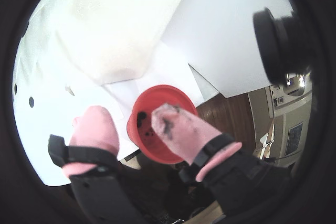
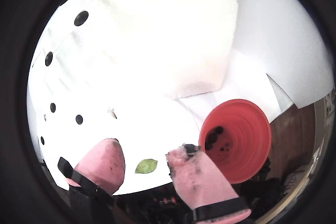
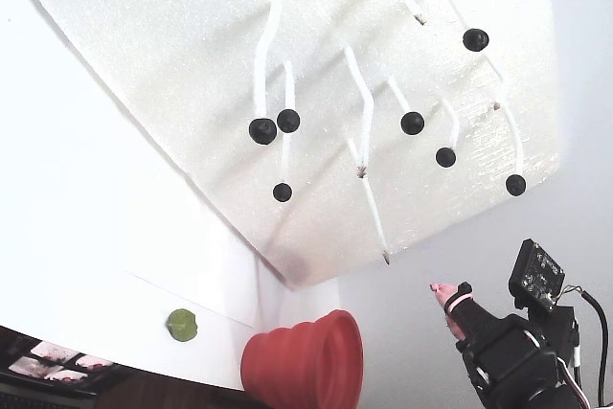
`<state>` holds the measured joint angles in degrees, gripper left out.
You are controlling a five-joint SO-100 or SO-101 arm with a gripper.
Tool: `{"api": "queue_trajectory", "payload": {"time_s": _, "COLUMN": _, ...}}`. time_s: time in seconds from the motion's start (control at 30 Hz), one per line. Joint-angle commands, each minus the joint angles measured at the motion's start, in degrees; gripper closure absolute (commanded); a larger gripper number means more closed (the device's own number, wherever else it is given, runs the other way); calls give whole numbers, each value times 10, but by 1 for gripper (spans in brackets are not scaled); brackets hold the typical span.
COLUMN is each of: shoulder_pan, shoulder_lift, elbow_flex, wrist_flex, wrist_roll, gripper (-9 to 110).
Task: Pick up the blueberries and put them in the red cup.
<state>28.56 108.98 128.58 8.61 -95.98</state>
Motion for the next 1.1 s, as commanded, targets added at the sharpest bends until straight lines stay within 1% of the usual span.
{"api": "queue_trajectory", "payload": {"time_s": 0.0, "shoulder_pan": -7, "shoulder_lift": 75, "elbow_flex": -81, "wrist_flex": -21, "wrist_roll": 8, "gripper": 85}}
{"api": "queue_trajectory", "payload": {"time_s": 0.67, "shoulder_pan": -44, "shoulder_lift": 79, "elbow_flex": -105, "wrist_flex": -57, "wrist_roll": 31, "gripper": 85}}
{"api": "queue_trajectory", "payload": {"time_s": 0.87, "shoulder_pan": -47, "shoulder_lift": 70, "elbow_flex": -109, "wrist_flex": -88, "wrist_roll": 25, "gripper": 85}}
{"api": "queue_trajectory", "payload": {"time_s": 1.07, "shoulder_pan": -49, "shoulder_lift": 54, "elbow_flex": -132, "wrist_flex": -91, "wrist_roll": 25, "gripper": 85}}
